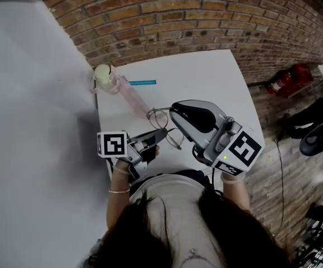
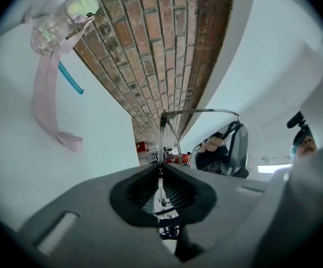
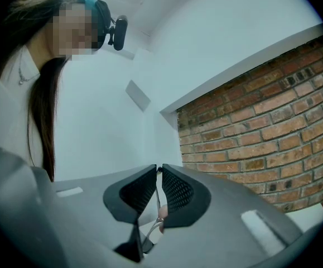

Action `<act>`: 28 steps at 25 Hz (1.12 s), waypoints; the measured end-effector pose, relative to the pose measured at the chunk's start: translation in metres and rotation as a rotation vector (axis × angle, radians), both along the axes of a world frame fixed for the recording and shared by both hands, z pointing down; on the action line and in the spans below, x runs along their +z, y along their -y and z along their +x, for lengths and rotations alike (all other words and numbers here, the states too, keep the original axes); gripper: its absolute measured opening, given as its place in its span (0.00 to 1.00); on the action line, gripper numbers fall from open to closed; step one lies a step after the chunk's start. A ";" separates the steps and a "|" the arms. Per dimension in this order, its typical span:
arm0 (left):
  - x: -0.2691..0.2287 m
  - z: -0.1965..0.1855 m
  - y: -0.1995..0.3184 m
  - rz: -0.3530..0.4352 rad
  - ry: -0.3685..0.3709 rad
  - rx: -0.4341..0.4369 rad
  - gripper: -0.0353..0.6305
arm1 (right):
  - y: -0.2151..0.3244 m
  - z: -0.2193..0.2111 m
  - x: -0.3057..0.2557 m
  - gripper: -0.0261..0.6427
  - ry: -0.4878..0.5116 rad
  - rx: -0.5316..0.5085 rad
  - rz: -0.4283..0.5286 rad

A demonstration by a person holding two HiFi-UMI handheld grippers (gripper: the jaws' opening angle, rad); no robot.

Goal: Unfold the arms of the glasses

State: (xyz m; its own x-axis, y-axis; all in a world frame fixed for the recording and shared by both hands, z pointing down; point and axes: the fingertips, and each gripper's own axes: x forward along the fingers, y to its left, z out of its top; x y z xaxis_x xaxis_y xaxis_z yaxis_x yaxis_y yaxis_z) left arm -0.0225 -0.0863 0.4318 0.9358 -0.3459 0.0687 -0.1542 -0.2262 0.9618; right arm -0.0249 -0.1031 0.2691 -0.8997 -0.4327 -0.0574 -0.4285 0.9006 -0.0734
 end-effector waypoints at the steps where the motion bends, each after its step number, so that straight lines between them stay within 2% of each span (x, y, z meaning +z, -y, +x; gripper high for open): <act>1: -0.001 0.001 -0.001 -0.010 -0.010 0.000 0.09 | 0.000 0.000 0.000 0.09 0.000 0.001 0.000; 3: -0.002 0.002 -0.001 -0.009 -0.013 0.003 0.09 | 0.000 0.001 -0.001 0.09 0.002 0.001 -0.001; 7: 0.004 -0.002 0.001 0.027 0.040 0.011 0.09 | 0.001 0.002 -0.001 0.10 0.004 0.002 -0.002; 8: 0.003 -0.001 0.001 0.019 0.029 0.007 0.09 | 0.001 0.002 -0.001 0.10 0.005 0.001 -0.002; 12: -0.009 0.006 0.000 -0.050 -0.092 -0.013 0.09 | 0.001 0.001 0.001 0.10 0.006 0.003 0.003; 28: -0.013 0.001 0.003 -0.050 -0.132 -0.035 0.09 | -0.002 0.000 0.000 0.10 0.016 -0.006 0.000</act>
